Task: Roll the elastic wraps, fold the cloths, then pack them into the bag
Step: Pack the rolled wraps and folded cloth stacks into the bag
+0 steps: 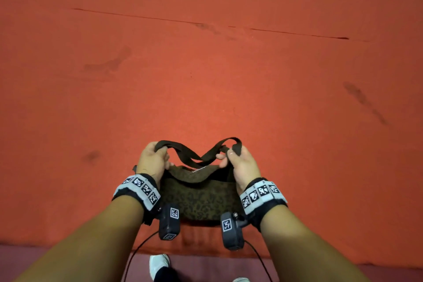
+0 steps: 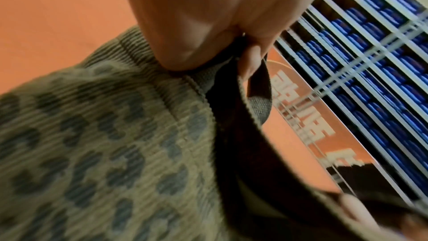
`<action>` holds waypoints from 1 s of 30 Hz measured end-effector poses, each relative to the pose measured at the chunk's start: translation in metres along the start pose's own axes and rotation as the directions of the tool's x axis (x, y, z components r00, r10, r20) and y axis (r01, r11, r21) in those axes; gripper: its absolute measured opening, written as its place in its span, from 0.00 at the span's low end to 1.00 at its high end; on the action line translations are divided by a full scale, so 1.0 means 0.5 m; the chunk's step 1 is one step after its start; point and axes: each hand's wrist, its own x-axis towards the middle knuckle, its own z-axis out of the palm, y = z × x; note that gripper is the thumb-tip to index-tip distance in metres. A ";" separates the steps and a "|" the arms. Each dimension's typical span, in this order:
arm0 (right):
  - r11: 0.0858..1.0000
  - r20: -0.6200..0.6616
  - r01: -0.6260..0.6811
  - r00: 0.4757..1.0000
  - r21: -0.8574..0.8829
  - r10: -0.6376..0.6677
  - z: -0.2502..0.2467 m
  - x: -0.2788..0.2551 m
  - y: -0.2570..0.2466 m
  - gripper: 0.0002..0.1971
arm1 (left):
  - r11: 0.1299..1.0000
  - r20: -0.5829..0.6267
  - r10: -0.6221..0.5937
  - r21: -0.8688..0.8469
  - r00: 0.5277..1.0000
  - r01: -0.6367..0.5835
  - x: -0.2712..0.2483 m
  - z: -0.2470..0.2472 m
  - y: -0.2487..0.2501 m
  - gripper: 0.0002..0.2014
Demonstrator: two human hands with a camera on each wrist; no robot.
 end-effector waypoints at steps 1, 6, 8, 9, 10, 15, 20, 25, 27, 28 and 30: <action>1.000 -0.034 -0.004 0.999 0.016 0.005 -0.010 0.003 -0.002 0.08 | 0.998 -0.034 -0.042 -0.056 0.999 0.040 0.003 -0.003 -0.003 0.08; 0.995 -0.113 -0.101 0.988 0.009 0.101 -0.041 0.003 -0.004 0.14 | 0.994 -0.045 -0.080 -0.079 0.996 0.077 0.009 0.011 -0.003 0.08; 0.983 -0.120 -0.119 0.987 -0.136 0.103 -0.047 0.000 -0.004 0.17 | 0.997 -0.048 -0.083 0.002 0.995 0.083 0.024 0.014 -0.006 0.07; 0.974 -0.113 -0.122 0.988 -0.189 0.102 -0.049 -0.001 -0.008 0.17 | 0.995 -0.045 -0.076 0.058 0.996 0.078 0.030 0.013 -0.003 0.06; 0.970 -0.102 -0.129 0.989 -0.207 0.109 -0.050 -0.001 -0.012 0.17 | 0.990 -0.040 -0.064 0.124 0.997 0.069 0.036 0.011 -0.003 0.07; 0.981 -0.118 -0.039 0.993 -0.189 0.016 -0.039 0.004 -0.088 0.15 | 0.973 0.000 0.003 0.231 1.000 -0.003 0.034 0.026 0.060 0.07; 0.994 -0.160 -0.019 0.987 -0.105 0.002 -0.052 0.012 -0.154 0.14 | 0.975 0.044 0.066 0.207 0.997 -0.074 0.023 0.064 0.144 0.08; 1.000 -0.193 -0.019 0.981 -0.024 0.014 -0.118 0.018 -0.196 0.14 | 0.954 0.089 0.147 0.252 0.985 -0.165 0.003 0.139 0.193 0.08; 0.999 -0.207 0.004 0.978 0.036 0.003 -0.152 0.017 -0.214 0.14 | 0.953 0.105 0.174 0.233 0.979 -0.195 -0.009 0.179 0.220 0.08; 0.998 -0.219 0.021 0.976 0.057 -0.008 -0.172 0.016 -0.223 0.14 | 0.951 0.109 0.186 0.230 0.977 -0.206 -0.015 0.202 0.231 0.08; 0.996 -0.240 0.052 0.970 0.075 -0.032 -0.211 0.013 -0.242 0.14 | 0.944 0.115 0.214 0.229 0.970 -0.236 -0.023 0.246 0.247 0.08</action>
